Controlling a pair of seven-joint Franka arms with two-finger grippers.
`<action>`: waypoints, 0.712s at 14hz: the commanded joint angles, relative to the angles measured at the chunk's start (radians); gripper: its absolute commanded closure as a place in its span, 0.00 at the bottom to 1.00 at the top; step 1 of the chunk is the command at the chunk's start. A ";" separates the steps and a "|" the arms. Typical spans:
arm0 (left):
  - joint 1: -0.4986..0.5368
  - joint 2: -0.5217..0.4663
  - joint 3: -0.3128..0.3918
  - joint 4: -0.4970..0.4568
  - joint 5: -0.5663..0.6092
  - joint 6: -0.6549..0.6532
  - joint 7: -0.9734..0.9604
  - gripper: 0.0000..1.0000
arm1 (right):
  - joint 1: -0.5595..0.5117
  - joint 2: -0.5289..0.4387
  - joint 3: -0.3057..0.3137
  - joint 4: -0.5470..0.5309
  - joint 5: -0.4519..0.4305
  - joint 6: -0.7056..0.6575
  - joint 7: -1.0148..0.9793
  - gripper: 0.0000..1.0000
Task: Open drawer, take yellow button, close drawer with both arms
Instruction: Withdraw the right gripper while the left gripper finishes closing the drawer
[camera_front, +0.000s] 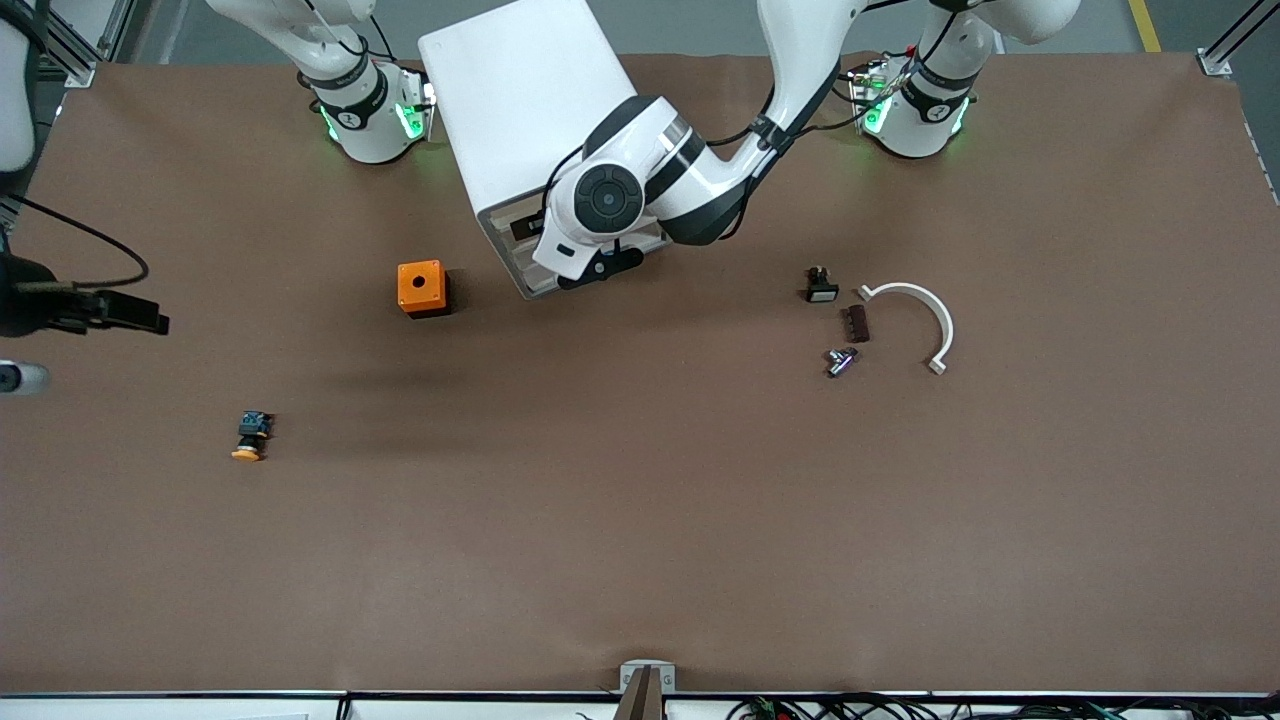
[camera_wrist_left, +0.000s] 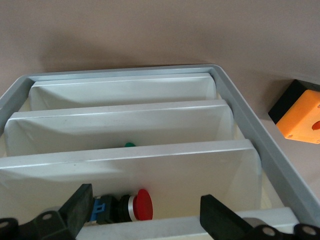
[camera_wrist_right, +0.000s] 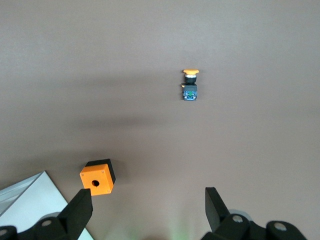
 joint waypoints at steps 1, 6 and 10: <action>-0.003 -0.002 -0.015 0.008 -0.022 0.000 0.010 0.00 | -0.013 -0.047 0.001 -0.006 -0.004 -0.025 0.012 0.00; 0.023 -0.017 0.014 0.013 0.007 0.025 0.013 0.00 | -0.004 -0.058 0.007 0.003 -0.011 -0.027 0.022 0.00; 0.075 -0.046 0.014 0.015 0.105 0.028 0.015 0.00 | -0.043 -0.057 -0.001 0.028 -0.003 -0.025 0.017 0.00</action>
